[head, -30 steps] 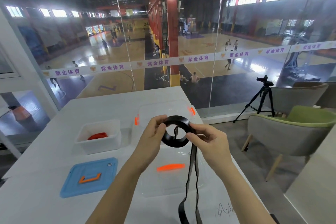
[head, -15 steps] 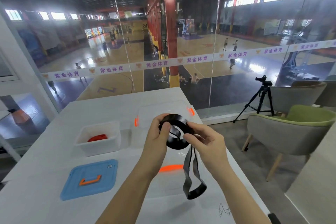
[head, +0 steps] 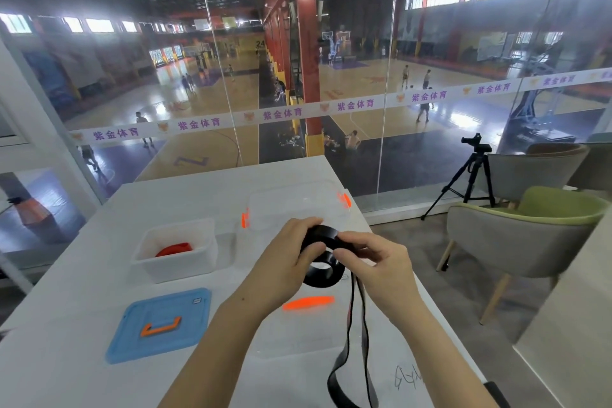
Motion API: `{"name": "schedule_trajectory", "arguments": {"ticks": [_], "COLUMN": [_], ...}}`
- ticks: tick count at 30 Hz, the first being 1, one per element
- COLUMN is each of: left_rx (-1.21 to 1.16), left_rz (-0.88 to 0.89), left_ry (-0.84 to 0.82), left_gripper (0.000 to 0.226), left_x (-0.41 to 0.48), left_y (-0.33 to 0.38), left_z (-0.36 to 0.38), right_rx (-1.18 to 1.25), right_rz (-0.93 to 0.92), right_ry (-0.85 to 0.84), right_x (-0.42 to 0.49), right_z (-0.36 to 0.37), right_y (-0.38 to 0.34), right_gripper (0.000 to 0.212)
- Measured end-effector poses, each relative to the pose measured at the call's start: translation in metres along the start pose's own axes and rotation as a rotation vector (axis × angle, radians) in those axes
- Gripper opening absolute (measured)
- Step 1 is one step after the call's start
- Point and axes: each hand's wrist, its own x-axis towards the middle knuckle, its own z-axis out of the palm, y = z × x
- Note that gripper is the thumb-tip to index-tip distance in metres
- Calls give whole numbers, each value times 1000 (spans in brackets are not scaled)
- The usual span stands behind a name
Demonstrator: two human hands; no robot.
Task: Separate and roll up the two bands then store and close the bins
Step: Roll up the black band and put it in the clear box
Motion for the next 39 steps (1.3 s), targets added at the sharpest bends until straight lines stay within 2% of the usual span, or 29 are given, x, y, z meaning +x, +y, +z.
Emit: {"name": "schedule_trajectory", "arguments": {"ticks": [4,10,13,18,22,25,28,31,35,37,39], "left_rx": [-228,-649,-833,-545,-195,-120,-302,-507,-903,-1071,-1116], "left_rz": [-90,-216,-295,-202,-28,-11,-67,-132,-209,-231,-243], "left_ry": [-10,188,230,151,17,-25,15,109,241,241,200], "left_gripper": [20,21,23,24,40,28,17,17,22,23,23], "left_x": [0,-10,-8,-10,-11,-11,-14,-20,-18,-18,-20], "left_y": [6,10,8,6,-1,0,6,12,15,20,20], "left_z": [2,19,26,20,10,6,5,12,19,20,18], "right_rx": [23,127,154,103,41,3,11,73,163,198,212], "right_rz": [-11,6,29,-1,-40,-61,-66,-29,7,11,6], "right_ry": [11,52,79,117,79,49,40,25,52,82,127], "right_x": [-2,-6,-8,-8,-12,-16,-18,-17,-19,-18,-15], "right_z": [-1,-4,-4,-3,-1,2,3,2,2,2,0], "right_y": [1,7,8,6,3,1,-1,-6,-3,-1,-2], "right_gripper": [31,38,37,40,47,40,37,38,46,46,42]}}
